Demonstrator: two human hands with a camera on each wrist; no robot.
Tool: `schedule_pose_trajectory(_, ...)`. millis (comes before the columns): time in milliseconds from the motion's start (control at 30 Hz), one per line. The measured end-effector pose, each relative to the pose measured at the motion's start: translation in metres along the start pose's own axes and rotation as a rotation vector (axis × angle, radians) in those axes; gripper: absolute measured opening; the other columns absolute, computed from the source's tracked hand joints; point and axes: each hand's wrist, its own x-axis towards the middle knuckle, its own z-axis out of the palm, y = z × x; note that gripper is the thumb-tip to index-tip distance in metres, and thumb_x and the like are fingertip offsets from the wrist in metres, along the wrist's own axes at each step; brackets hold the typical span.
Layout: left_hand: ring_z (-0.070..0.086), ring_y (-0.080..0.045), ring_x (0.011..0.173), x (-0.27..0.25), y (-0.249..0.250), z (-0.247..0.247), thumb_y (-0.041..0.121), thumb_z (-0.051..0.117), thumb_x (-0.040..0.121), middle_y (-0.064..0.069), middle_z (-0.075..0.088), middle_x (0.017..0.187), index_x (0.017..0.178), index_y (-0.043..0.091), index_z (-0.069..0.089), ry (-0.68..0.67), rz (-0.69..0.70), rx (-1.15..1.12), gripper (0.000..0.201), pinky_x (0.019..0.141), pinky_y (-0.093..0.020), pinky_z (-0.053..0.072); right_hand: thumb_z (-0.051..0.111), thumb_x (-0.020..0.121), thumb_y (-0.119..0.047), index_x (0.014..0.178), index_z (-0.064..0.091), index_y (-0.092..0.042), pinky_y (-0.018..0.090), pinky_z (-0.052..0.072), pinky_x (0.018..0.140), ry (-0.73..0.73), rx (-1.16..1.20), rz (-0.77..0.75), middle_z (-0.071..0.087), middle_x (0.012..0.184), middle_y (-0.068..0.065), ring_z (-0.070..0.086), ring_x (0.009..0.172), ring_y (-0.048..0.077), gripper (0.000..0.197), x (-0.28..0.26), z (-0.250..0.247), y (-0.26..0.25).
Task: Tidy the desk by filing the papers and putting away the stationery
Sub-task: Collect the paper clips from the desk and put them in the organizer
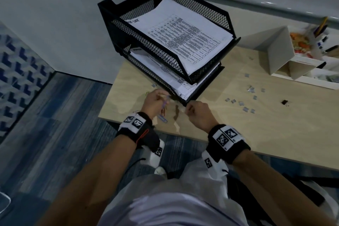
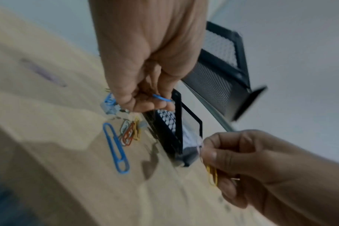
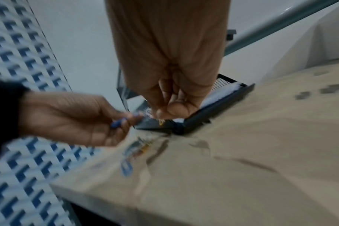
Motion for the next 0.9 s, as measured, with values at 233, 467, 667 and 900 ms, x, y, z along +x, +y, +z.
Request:
schedule_pose_trajectory(233,0.048,-0.019,0.058,-0.014,-0.006,-0.011,0.036,0.029,0.1,-0.007,0.058,0.045,0.071,0.004,0.055,-0.127,-0.506,-0.924,0.051,0.06,-0.026,0.043,0.056,0.081,0.001,0.083,0.066,0.001,0.011,0.037,0.057,-0.032,0.147,-0.189,0.063,0.082,0.007,0.053,0.076,0.013,0.01,0.015,-0.006,-0.066)
schedule_pose_trajectory(467,0.029,-0.007,0.022,-0.013,-0.013,-0.031,0.029,0.024,0.1,0.004,0.035,0.03,0.058,0.016,0.038,-0.068,-0.589,-0.867,0.046,0.028,-0.01,0.022,0.05,0.086,-0.001,0.074,0.063,0.004,0.034,0.05,0.068,0.05,0.224,-0.078,0.06,0.07,0.014,0.059,0.064,0.025,0.018,0.022,0.004,-0.055)
schedule_pose_trajectory(667,0.025,-0.008,0.03,-0.013,-0.012,-0.065,0.064,0.039,0.088,0.008,0.025,0.032,0.055,0.02,0.026,0.099,-0.448,-0.476,0.057,0.039,-0.016,0.028,0.049,0.089,-0.013,0.06,0.037,-0.006,0.031,0.035,0.062,-0.14,-0.099,0.014,0.044,0.064,0.009,0.05,0.074,0.026,0.031,0.024,0.035,-0.055)
schedule_pose_trajectory(900,0.041,-0.008,0.028,-0.003,0.0,-0.085,0.04,0.054,0.091,0.004,0.045,0.034,0.053,0.016,0.034,0.094,-0.408,-0.413,0.049,0.038,-0.012,0.036,0.045,0.089,-0.007,0.11,0.051,0.006,0.039,0.047,0.085,-0.091,-0.224,0.043,0.057,0.118,0.026,0.056,0.11,0.04,0.026,0.029,0.038,-0.061)
